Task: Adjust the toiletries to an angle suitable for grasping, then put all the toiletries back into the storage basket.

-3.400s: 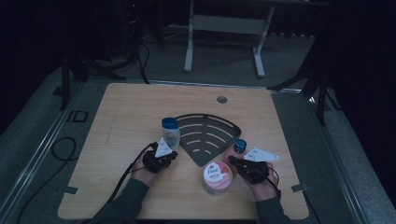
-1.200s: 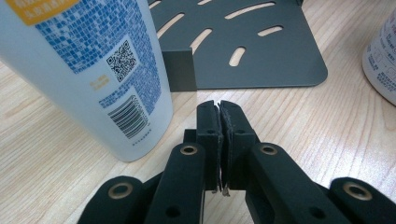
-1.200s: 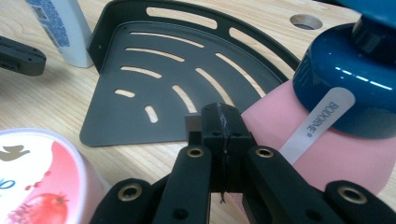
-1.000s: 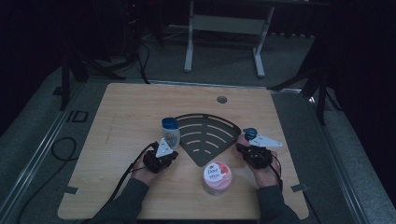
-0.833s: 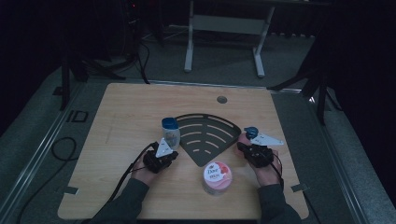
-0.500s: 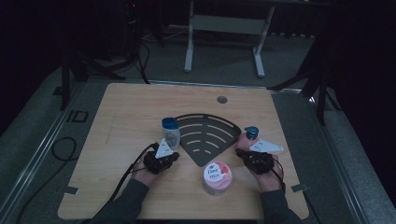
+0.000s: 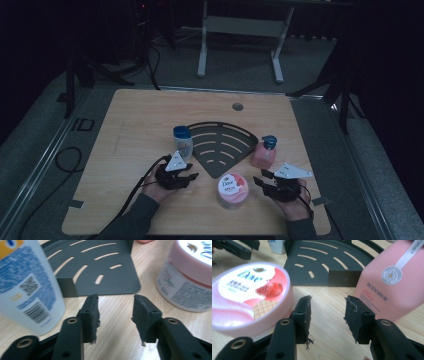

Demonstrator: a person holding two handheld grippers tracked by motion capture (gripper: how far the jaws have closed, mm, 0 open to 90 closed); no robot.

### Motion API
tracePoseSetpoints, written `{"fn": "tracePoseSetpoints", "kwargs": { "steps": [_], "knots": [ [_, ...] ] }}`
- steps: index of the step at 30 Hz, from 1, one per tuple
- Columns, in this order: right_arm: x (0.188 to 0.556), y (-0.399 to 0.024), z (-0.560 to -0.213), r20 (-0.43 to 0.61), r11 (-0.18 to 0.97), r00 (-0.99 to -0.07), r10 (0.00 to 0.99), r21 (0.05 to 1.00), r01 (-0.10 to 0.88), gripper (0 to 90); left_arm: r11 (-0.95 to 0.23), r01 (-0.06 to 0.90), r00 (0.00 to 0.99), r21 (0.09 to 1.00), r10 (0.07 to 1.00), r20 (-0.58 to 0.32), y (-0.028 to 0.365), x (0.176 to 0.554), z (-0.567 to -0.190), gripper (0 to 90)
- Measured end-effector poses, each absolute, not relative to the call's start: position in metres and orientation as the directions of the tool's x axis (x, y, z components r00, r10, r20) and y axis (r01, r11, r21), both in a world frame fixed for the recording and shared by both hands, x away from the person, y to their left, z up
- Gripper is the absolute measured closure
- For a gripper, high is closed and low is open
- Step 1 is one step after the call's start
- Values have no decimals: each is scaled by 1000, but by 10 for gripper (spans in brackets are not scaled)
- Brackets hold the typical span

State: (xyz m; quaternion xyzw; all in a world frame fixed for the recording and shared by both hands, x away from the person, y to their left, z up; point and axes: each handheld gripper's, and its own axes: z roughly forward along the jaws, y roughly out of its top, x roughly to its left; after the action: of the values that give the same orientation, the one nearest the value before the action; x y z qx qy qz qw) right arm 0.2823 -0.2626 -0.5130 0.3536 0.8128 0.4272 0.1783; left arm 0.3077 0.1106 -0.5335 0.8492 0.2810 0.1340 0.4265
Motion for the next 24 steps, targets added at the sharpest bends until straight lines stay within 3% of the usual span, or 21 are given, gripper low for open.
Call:
{"fn": "tracePoseSetpoints", "kwargs": {
  "steps": [3, 5, 15, 24],
  "knots": [
    [278, -263, -515, 1, 406, -686, 728, 805, 432, 425, -473, 355, 821, 807, 571, -27, 108, 305, -533, 492],
    [276, -263, -516, -6, 425, -693, 721, 794, 435, 403, -471, 347, 829, 811, 559, -30, 106, 303, -532, 462],
    [267, -260, -520, -3, 478, -772, 636, 787, 391, 341, -483, 322, 861, 815, 508, -39, 96, 296, -528, 383],
    [262, -257, -523, 13, 523, -830, 558, 771, 364, 301, -562, 260, 921, 786, 388, -27, 67, 288, -533, 336]
  ]
}}
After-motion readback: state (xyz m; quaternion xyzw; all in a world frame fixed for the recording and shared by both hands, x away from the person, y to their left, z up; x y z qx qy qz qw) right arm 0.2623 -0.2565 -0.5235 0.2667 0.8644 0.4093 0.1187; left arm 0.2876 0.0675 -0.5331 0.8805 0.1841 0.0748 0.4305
